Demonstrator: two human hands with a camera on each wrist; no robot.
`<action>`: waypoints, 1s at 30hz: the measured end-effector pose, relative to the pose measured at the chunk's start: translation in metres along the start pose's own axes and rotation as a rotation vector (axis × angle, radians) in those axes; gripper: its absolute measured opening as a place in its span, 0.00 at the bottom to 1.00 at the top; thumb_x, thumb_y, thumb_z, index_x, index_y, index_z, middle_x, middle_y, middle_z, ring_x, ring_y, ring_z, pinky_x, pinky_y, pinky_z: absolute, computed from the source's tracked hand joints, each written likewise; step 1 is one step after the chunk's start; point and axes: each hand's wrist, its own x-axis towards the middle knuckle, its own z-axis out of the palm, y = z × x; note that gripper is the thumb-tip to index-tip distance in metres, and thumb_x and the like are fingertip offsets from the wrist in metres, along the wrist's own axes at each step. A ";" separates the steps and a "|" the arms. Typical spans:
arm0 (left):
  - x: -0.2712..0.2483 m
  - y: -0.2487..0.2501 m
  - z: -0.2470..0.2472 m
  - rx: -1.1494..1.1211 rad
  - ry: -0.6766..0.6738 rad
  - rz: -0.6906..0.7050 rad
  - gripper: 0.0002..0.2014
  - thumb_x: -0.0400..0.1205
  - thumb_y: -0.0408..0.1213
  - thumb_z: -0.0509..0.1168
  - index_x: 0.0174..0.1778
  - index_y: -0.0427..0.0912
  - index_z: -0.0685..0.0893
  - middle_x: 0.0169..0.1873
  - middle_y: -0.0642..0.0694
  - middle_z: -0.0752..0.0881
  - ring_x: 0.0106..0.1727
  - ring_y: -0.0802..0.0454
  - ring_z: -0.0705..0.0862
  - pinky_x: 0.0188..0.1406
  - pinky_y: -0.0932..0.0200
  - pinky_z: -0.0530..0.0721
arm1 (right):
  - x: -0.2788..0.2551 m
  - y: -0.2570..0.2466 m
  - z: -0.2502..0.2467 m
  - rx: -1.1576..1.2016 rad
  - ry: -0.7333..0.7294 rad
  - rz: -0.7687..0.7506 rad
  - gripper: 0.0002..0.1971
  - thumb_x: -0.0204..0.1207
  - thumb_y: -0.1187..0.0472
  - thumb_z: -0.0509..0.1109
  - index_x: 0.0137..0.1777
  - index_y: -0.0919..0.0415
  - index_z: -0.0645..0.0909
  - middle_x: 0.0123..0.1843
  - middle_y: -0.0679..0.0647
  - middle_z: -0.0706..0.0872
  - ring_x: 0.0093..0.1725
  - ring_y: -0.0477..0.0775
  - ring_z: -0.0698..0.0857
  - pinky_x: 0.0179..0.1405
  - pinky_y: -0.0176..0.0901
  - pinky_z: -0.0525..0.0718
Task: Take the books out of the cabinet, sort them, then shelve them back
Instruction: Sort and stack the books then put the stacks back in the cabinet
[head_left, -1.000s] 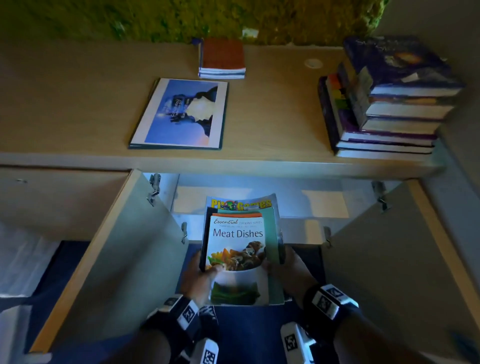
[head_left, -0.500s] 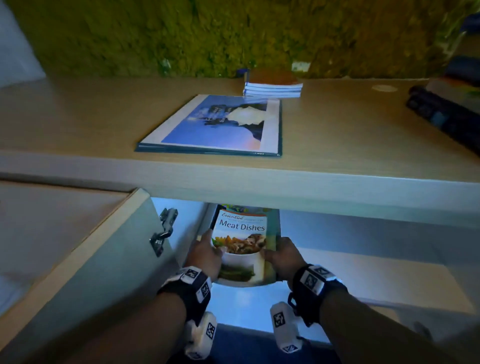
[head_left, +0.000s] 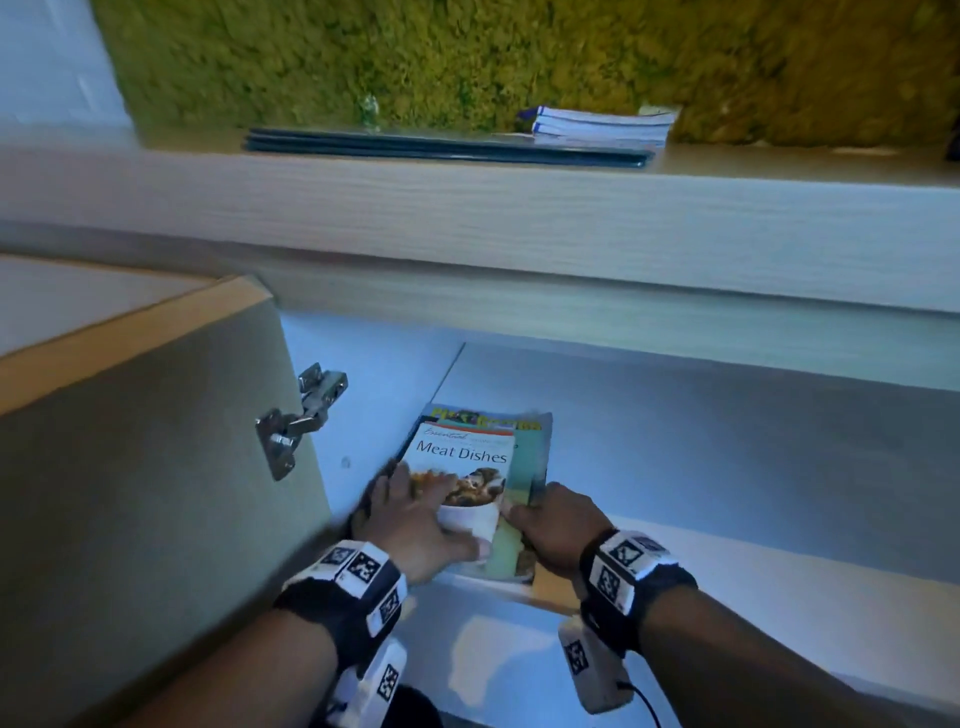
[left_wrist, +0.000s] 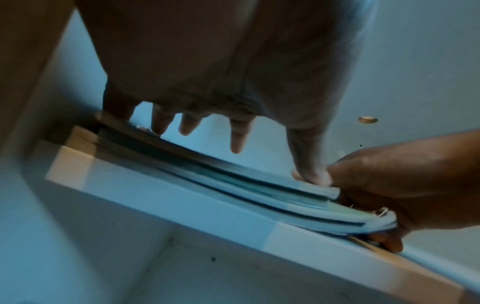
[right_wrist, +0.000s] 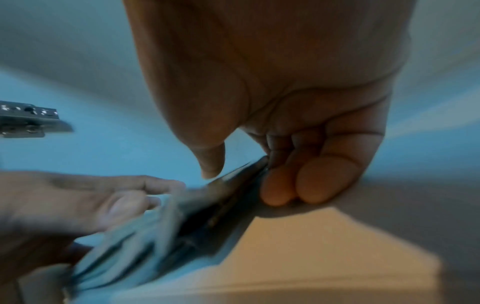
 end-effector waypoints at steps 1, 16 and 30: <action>-0.004 -0.001 0.001 0.029 -0.033 0.014 0.56 0.57 0.78 0.67 0.82 0.77 0.49 0.89 0.47 0.40 0.89 0.39 0.40 0.83 0.30 0.51 | -0.002 0.002 0.001 -0.020 -0.001 -0.016 0.26 0.78 0.35 0.62 0.62 0.55 0.82 0.60 0.58 0.88 0.57 0.64 0.88 0.50 0.49 0.84; -0.009 0.001 0.011 0.124 0.020 0.012 0.55 0.60 0.73 0.72 0.83 0.72 0.54 0.89 0.44 0.41 0.88 0.36 0.39 0.83 0.29 0.50 | -0.041 -0.002 0.006 0.021 -0.046 -0.035 0.35 0.76 0.41 0.68 0.81 0.51 0.66 0.70 0.54 0.87 0.65 0.61 0.86 0.62 0.51 0.83; -0.205 0.215 -0.199 -0.541 -0.317 0.512 0.01 0.82 0.42 0.71 0.47 0.54 0.87 0.33 0.57 0.87 0.36 0.64 0.85 0.43 0.67 0.80 | -0.294 -0.091 -0.333 0.320 0.077 -0.181 0.07 0.84 0.56 0.70 0.58 0.45 0.86 0.42 0.40 0.87 0.42 0.38 0.84 0.45 0.31 0.80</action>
